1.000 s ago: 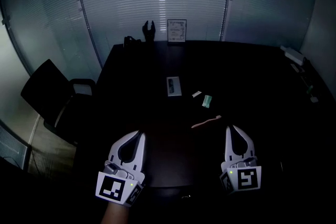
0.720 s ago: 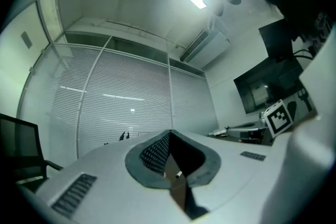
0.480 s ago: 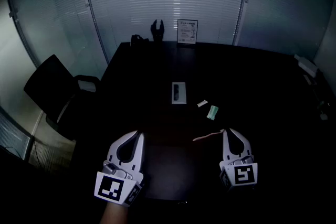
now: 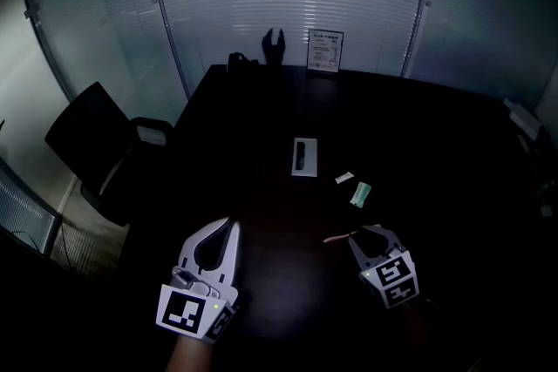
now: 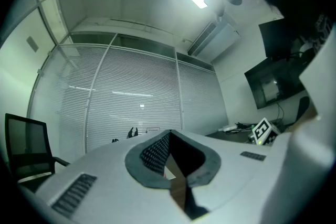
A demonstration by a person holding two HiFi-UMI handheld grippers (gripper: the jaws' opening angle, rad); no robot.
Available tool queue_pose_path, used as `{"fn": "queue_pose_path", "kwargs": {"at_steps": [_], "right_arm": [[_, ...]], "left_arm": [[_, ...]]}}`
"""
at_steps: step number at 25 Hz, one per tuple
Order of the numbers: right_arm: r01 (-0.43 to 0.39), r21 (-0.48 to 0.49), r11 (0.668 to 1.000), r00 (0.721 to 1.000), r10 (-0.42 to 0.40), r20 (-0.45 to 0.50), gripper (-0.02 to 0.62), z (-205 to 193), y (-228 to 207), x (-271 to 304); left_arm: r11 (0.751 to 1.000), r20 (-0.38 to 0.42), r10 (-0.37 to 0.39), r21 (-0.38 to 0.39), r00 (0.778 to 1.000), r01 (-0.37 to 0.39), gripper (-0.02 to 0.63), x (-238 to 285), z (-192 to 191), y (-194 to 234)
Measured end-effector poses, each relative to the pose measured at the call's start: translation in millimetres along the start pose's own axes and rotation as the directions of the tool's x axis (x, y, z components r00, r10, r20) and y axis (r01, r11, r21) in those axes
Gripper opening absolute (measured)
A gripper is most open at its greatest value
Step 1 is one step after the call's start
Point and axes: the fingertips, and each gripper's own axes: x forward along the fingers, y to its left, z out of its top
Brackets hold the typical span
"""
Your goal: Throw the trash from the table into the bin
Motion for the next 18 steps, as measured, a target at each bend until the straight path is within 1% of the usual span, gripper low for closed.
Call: {"fn": "queue_pose_path", "kwargs": {"at_steps": [2,4,6,8,12,16,18], "right_arm": [[-0.069,-0.061,0.996,0.994,0.064,-0.083,0.089,-16,7,13],[-0.143,-0.123,0.982,0.979,0.122,-0.164,0.103,-31,14,26],[-0.22,-0.188,0.957,0.953,0.17,-0.251,0.106,-47,18,37],[-0.29,-0.234,0.928,0.922,0.206,-0.327,0.106,-57,22,45],[-0.378,-0.305,0.874,0.873,0.228,-0.431,0.106,-72,22,62],[-0.441,-0.346,0.828,0.837,0.24,-0.492,0.106,-82,22,75],[-0.476,-0.355,0.805,0.814,0.25,-0.525,0.106,-86,22,81]], "left_arm": [[1.0,0.001,0.011,0.004,1.0,-0.011,0.0,2,0,3],[0.999,0.015,0.032,0.009,0.999,-0.032,0.0,6,3,8],[0.999,0.004,0.044,0.012,0.999,-0.044,0.0,7,0,11],[0.999,-0.021,0.043,0.009,0.999,-0.043,0.0,6,-6,14],[0.998,-0.041,0.055,0.01,0.998,-0.055,0.0,8,-14,19],[0.997,-0.056,0.071,0.009,0.996,-0.071,0.0,10,-19,23],[0.996,-0.062,0.086,0.009,0.994,-0.085,0.0,12,-21,26]]}}
